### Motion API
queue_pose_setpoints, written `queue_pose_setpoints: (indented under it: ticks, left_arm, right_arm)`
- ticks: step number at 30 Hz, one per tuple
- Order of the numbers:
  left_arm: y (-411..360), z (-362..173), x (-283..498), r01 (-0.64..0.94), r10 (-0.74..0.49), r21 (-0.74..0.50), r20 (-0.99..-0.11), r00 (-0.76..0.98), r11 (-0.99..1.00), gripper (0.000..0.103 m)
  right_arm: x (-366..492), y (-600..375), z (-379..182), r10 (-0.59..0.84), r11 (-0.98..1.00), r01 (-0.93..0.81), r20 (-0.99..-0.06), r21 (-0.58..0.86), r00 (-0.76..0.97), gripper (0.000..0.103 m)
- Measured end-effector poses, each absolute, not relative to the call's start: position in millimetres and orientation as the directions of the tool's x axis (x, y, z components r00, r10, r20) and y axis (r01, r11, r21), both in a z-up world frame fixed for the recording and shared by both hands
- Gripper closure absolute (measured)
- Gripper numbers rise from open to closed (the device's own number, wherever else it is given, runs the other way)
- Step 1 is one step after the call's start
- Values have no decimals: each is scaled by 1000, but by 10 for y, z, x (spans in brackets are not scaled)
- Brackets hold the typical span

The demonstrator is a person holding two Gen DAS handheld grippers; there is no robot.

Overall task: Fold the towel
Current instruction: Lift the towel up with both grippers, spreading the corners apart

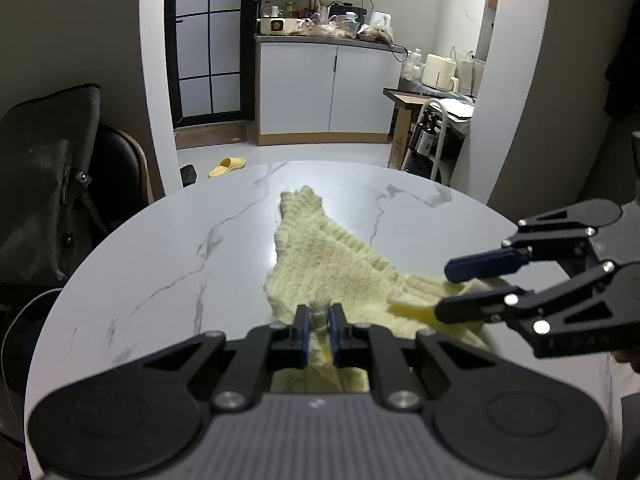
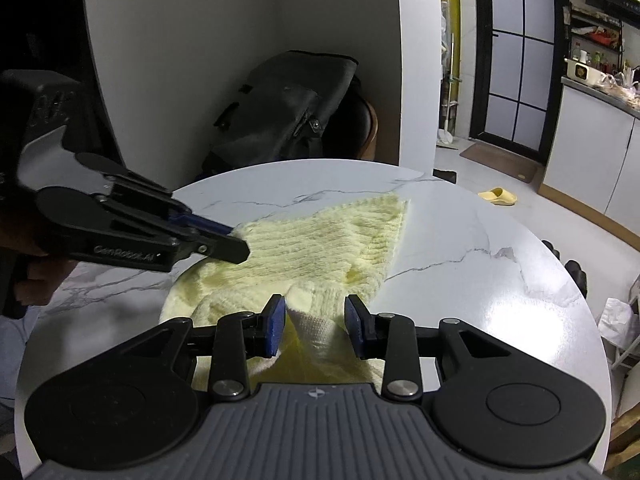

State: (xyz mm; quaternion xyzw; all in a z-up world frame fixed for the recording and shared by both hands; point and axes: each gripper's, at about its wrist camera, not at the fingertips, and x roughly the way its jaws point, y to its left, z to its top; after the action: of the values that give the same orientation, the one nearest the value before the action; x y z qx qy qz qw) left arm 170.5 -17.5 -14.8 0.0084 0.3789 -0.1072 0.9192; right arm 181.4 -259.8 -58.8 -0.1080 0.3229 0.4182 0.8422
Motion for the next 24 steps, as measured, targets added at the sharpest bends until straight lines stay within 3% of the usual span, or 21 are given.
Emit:
queue_pose_setpoints:
  ticks: [6, 24]
  left_arm:
    - [-77, -163, 1673, 192, -195, -83, -694, 693, 978, 92]
    - [31, -269, 1684, 199, -227, -123, -700, 677, 972, 92]
  right_arm:
    - [1776, -2447, -580, 616, 627, -778, -637, 41, 463, 56]
    - [1886, -2167, -678, 535, 651, -758, -687, -36, 492, 58]
